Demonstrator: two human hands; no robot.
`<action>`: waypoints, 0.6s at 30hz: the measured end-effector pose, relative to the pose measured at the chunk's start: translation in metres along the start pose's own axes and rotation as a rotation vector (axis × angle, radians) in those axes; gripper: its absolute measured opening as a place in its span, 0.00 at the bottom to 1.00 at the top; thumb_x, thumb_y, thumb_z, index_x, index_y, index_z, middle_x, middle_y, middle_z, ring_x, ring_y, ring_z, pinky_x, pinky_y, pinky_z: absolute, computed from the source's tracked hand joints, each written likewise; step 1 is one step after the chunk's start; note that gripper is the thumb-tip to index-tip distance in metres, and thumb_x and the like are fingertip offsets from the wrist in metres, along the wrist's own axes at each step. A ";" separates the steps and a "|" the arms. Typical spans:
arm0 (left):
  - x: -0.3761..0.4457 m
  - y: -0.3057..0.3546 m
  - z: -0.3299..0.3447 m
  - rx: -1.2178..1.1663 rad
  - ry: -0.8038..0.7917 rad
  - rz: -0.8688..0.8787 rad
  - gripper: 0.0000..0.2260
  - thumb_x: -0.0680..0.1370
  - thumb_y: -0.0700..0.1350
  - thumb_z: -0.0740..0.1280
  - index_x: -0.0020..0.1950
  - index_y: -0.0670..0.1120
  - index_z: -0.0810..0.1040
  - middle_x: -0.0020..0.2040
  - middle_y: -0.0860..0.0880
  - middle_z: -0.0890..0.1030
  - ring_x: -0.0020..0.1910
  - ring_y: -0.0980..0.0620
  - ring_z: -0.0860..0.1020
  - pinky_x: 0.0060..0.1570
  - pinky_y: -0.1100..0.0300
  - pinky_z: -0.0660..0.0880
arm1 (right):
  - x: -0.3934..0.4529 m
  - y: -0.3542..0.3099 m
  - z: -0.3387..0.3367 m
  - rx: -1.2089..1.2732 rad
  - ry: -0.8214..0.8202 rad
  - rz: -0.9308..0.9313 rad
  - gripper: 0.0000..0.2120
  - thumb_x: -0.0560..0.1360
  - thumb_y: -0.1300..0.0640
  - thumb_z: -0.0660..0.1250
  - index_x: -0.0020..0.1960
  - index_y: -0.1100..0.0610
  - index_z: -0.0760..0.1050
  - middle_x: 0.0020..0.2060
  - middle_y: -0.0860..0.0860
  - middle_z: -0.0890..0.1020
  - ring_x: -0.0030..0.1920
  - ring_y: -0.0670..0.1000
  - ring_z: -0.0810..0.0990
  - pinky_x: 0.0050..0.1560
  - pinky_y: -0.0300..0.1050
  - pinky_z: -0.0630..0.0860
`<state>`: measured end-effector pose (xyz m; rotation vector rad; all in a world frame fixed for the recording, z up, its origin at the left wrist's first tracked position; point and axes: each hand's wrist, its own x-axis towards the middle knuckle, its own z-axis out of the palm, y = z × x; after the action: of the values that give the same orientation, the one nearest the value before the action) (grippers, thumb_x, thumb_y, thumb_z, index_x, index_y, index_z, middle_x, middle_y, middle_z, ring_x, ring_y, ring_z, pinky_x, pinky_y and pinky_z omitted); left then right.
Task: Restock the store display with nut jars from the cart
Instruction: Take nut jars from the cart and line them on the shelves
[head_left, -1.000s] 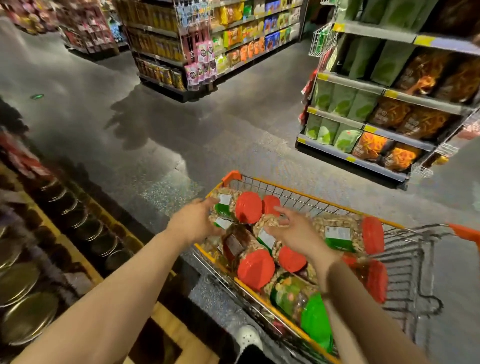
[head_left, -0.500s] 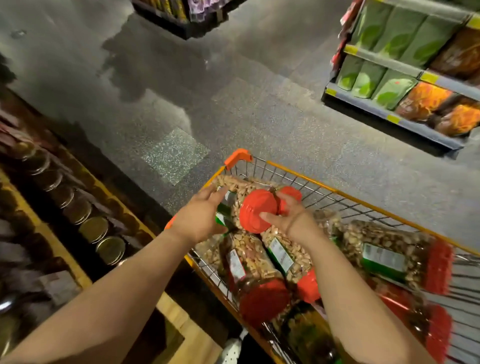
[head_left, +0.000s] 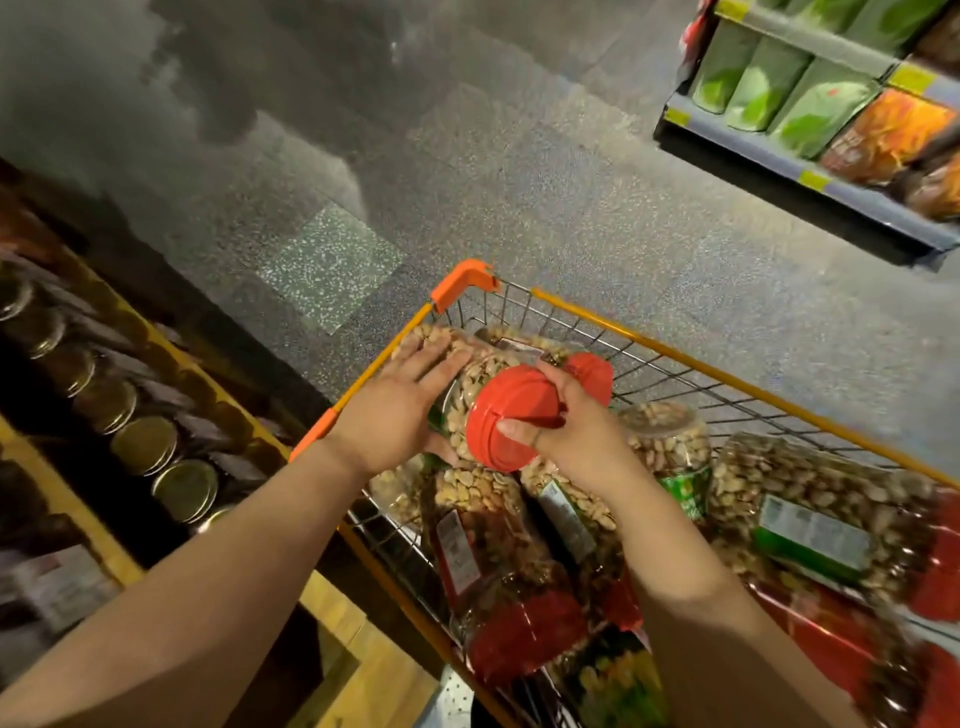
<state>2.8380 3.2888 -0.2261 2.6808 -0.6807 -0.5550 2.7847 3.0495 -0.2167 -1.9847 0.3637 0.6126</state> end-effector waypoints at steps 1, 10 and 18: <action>0.001 -0.001 0.001 -0.008 0.004 0.009 0.57 0.62 0.61 0.81 0.83 0.51 0.54 0.83 0.42 0.56 0.81 0.35 0.51 0.79 0.41 0.52 | 0.000 0.001 0.000 0.010 0.008 -0.003 0.47 0.64 0.34 0.79 0.76 0.33 0.59 0.68 0.41 0.76 0.66 0.48 0.76 0.71 0.53 0.73; -0.004 0.006 -0.009 -0.188 0.072 0.075 0.56 0.60 0.63 0.81 0.83 0.52 0.58 0.80 0.44 0.63 0.80 0.40 0.60 0.74 0.37 0.65 | -0.012 -0.013 -0.008 0.061 0.093 -0.068 0.50 0.53 0.28 0.75 0.73 0.29 0.61 0.66 0.42 0.78 0.63 0.47 0.79 0.67 0.53 0.77; -0.039 0.038 -0.042 -0.274 0.119 0.150 0.58 0.58 0.57 0.84 0.82 0.50 0.59 0.81 0.49 0.62 0.82 0.44 0.56 0.80 0.48 0.55 | -0.068 -0.034 -0.022 0.123 0.145 -0.147 0.45 0.54 0.27 0.78 0.69 0.25 0.66 0.65 0.43 0.79 0.63 0.46 0.79 0.67 0.53 0.76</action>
<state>2.8100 3.2858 -0.1635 2.3645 -0.7095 -0.4123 2.7514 3.0461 -0.1455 -1.9220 0.3321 0.3459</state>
